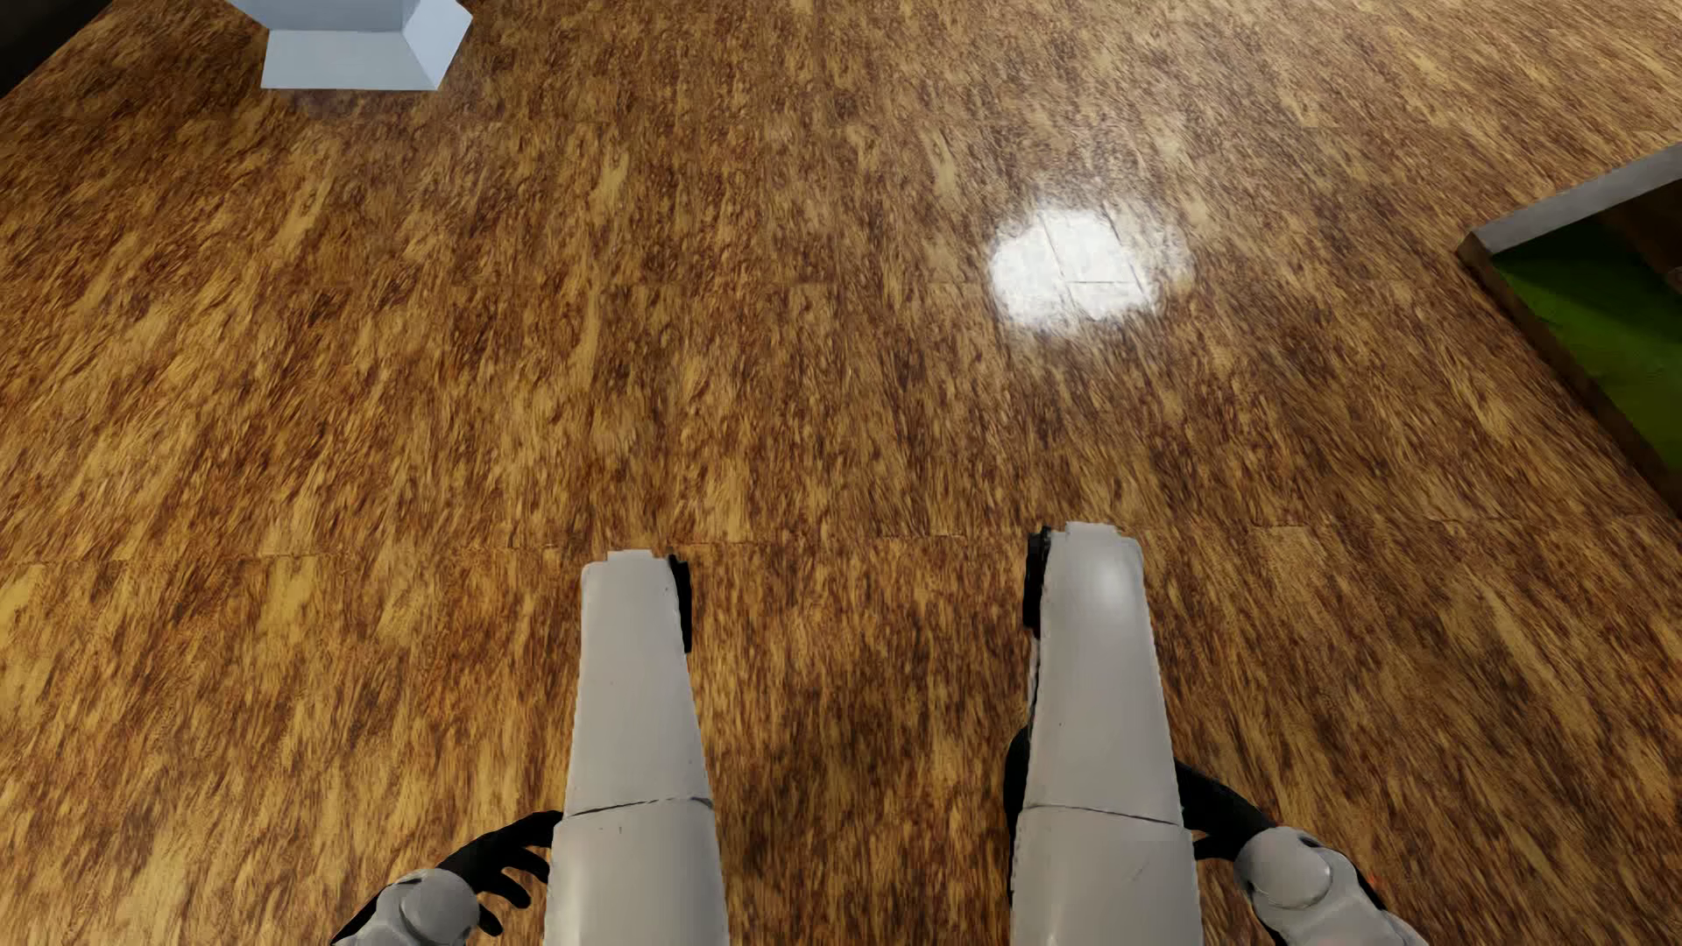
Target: Get up from the white box
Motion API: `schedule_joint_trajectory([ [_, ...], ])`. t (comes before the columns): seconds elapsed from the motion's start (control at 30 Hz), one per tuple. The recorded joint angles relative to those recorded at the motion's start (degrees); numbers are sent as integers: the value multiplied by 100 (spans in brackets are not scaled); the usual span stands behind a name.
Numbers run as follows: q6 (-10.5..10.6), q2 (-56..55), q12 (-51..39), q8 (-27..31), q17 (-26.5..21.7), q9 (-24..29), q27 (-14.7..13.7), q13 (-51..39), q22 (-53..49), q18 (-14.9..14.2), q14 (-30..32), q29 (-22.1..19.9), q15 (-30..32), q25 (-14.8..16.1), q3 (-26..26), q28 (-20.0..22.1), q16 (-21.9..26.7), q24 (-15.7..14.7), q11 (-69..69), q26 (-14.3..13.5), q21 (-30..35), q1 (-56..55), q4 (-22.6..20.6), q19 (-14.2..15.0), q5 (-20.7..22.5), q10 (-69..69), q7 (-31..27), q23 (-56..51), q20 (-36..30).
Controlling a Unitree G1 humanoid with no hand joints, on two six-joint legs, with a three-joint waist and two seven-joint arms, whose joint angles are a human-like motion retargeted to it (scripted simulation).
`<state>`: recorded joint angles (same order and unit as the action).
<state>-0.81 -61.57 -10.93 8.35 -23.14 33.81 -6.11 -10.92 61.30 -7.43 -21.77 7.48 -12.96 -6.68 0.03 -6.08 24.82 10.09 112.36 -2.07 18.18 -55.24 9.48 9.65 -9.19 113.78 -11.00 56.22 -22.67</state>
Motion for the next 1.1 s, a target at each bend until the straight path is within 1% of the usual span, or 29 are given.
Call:
schedule_joint_trajectory([
  [0.03, 8, -3, 229, 2, 34, -37, -96, 101, 140, 21, 6, 227, 15, -330, -3, -137, -37, 252, -2, -58, 56, 21, -18, -14, 21, -6, 3, 262, 115],
  [0.07, 20, 12, 439, 0, 93, -49, -187, 246, 237, 42, 25, 351, 25, -610, -5, -193, -92, 362, -10, -109, 77, 36, -50, -20, 16, -17, 4, 428, 208],
  [0.1, 22, 33, 639, -2, 165, -51, -170, 430, 280, 51, 39, 440, 37, -707, -4, -244, -144, 346, -21, -61, 24, 54, -68, -19, 17, -25, 4, 520, 312],
  [0.2, -2, 105, 1091, -6, 362, -59, -22, 862, 276, 49, 75, 457, 73, -554, -8, -267, -296, 104, -52, 75, -198, 117, -58, -16, 14, -51, 5, 639, 565],
  [0.23, 4, 135, 1191, -16, 405, -52, -21, 926, 195, 56, 80, 441, 83, -535, -13, -211, -344, 41, -66, 65, -216, 132, -41, -9, 20, -56, 12, 603, 597],
  [0.33, 4, 222, 1331, -19, 487, -77, -83, 1084, -125, 67, 79, 500, 89, -507, -14, -323, -463, 144, -78, -30, -218, 208, -40, -3, 7, -58, 18, 327, 487],
  [0.37, -1, 246, 1331, -19, 511, -88, -87, 1108, -238, 70, 77, 469, 93, -479, -14, -335, -491, 218, -79, -61, -206, 228, -43, -5, 9, -56, 17, 243, 433],
  [0.47, -15, 296, 1233, -23, 548, -119, -85, 1061, -484, 101, 74, 387, 84, -408, -5, -375, -502, 153, -85, -132, -164, 255, -59, -8, 39, -44, 12, 179, 343],
  [0.5, -19, 310, 1185, -24, 533, -124, -111, 1021, -510, 108, 73, 378, 83, -394, -5, -258, -490, 193, -87, -158, -164, 261, -64, -12, 38, -40, 10, 194, 318],
  [0.53, -23, 320, 1139, -25, 508, -123, -97, 995, -526, 109, 69, 352, 83, -370, -2, -277, -465, 69, -87, -119, -156, 268, -64, -17, 57, -35, 9, 177, 323],
  [0.57, -32, 324, 1114, -24, 459, -130, -61, 1006, -570, 111, 70, 295, 83, -267, 0, -171, -416, -88, -84, -43, -192, 270, -67, -22, 61, -30, 8, 96, 360],
  [0.6, -33, 330, 1091, -21, 385, -130, -52, 1045, -647, 109, 68, 138, 83, -88, 3, -20, -356, -324, -84, -4, -278, 267, -72, -20, 54, -25, 4, -66, 406],
  [0.63, -33, 336, 1099, -22, 301, -133, -9, 1113, -902, 122, 74, -83, 86, 186, 6, 246, -242, -526, -86, 43, -413, 262, -84, -14, 45, -22, 0, -337, 451],
  [0.7, -55, 347, 1122, -1, 47, -110, -11, 1194, -1894, 73, 88, -642, 98, 743, 3, 823, 124, -839, -81, 31, -636, 271, -83, 1, 37, -9, -24, -1218, 479],
  [0.73, -63, 338, 1034, 0, -103, -98, -54, 1151, -2440, 101, -6, -895, 118, 918, 3, 1086, 333, -948, -85, 6, -678, 275, -88, 25, 27, -3, -22, -1758, 422],
  [0.77, -49, 323, 843, -31, -250, -72, -140, 1018, -2983, 225, -141, -1160, 156, 1007, 4, 1392, 584, -957, -107, -35, -694, 246, -92, 70, 19, 2, -3, -2302, 298],
  [0.8, -51, 297, 592, -23, -438, -49, -220, 865, -3474, 249, -267, -1386, 200, 1085, 12, 1687, 830, -921, -104, -68, -661, 235, -97, 126, -6, 25, -12, -2847, 86],
  [0.83, -50, 263, 251, -30, -661, -13, -332, 660, -3887, 274, -362, -1568, 252, 1099, 11, 1919, 1055, -770, -90, -182, -557, 232, -122, 147, -42, 47, -16, -3371, -209],
  [0.87, -56, 205, -207, -27, -894, 26, -473, 372, -4218, 300, -427, -1740, 300, 1080, 12, 2040, 1300, -594, -68, -338, -381, 200, -140, 190, -73, 65, -33, -3790, -567],
  [0.9, -39, 172, -646, -44, -1169, 72, -434, 99, -4591, 324, -463, -1623, 338, 1000, 14, 1994, 1594, -439, -66, -237, -213, 173, -158, 228, -103, 71, -34, -4224, -977],
  [0.93, -59, 107, -1264, -46, -1420, 134, -694, -355, -4742, 293, -445, -1593, 342, 821, 32, 1892, 1788, -176, -53, -569, 176, 122, -131, 216, -96, 76, -42, -4434, -1499],
  [0.97, -58, 62, -1873, -54, -1691, 219, -700, -833, -4908, 242, -357, -1257, 328, 628, 28, 1600, 1969, 11, -49, -668, 581, 64, -108, 228, -100, 71, -59, -4677, -2050],
  [1.0, -54, -8, -2488, -57, -1950, 321, -747, -1375, -5013, 178, -224, -911, 302, 450, 27, 1267, 2092, 90, -51, -730, 1057, -32, -89, 239, -103, 57, -86, -4889, -2620],
  [1.03, -40, -87, -3060, -66, -2175, 428, -803, -1926, -5104, 132, -92, -444, 260, 298, 25, 852, 2182, 173, -54, -776, 1541, -154, -78, 252, -110, 49, -110, -5078, -3155],
  [1.07, -29, -204, -3581, -65, -2360, 554, -890, -2494, -5168, 76, -48, 12, 221, 178, 24, 542, 2236, 284, -56, -859, 2009, -298, -61, 272, -125, 52, -133, -5245, -3618],
  [1.1, -9, -349, -4042, -62, -2498, 682, -944, -3040, -5216, 37, -21, 377, 185, 122, 25, 289, 2272, 406, -54, -966, 2474, -469, -41, 298, -129, 59, -148, -5346, -4013],
])
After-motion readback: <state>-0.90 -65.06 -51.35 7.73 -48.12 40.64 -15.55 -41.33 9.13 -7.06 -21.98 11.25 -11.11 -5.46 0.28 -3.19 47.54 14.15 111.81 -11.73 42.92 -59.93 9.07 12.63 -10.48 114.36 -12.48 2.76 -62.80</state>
